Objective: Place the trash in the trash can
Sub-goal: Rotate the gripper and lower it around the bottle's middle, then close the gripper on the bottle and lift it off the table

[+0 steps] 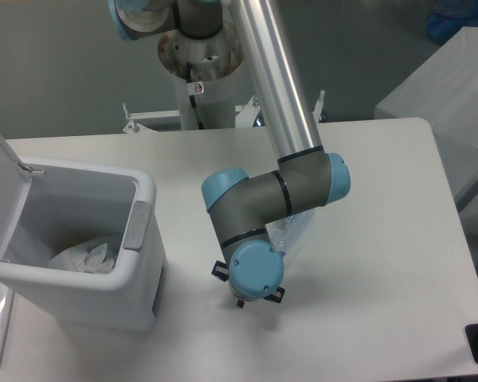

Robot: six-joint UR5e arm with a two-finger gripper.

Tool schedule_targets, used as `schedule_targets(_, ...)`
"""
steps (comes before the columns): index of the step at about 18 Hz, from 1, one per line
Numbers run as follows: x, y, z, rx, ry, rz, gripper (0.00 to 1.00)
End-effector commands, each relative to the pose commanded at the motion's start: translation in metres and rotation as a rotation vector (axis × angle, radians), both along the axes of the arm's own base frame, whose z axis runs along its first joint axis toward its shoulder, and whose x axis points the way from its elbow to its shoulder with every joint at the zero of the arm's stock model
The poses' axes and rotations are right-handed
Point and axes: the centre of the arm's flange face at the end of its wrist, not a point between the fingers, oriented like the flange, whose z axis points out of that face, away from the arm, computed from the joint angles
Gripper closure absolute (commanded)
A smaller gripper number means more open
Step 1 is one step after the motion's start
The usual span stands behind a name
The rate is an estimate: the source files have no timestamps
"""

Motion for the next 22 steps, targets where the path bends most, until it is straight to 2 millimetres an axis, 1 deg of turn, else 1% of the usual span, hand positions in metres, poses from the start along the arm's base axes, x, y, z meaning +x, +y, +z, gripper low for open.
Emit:
schedule_targets(1, -0.001, 0.0, 0.002, 0.001, 0.003, 0.001, 1.0)
schedule_targets(3, -0.002, 0.0, 0.008, 0.005, 0.015, 0.0, 1.0)
schedule_targets(5, -0.002, 0.0, 0.02, 0.018, 0.028, -0.001, 1.0)
schedule_targets(8, -0.004, -0.001, 0.054, 0.063, 0.059, 0.005, 1.0)
schedule_targets(10, -0.011, -0.003, 0.079, 0.095, 0.083, 0.016, 1.0)
schedule_targets(12, -0.018, -0.002, 0.094, 0.139, 0.08, 0.033, 1.0)
schedule_targets(16, -0.043, -0.012, 0.159, 0.292, 0.086, 0.088, 1.0)
schedule_targets(17, -0.049, -0.016, 0.178, 0.339, 0.09, 0.101, 1.0)
schedule_targets(20, -0.078, -0.027, 0.232, 0.496, 0.08, 0.182, 1.0)
schedule_targets(22, -0.097, -0.038, 0.27, 0.598, 0.071, 0.254, 1.0)
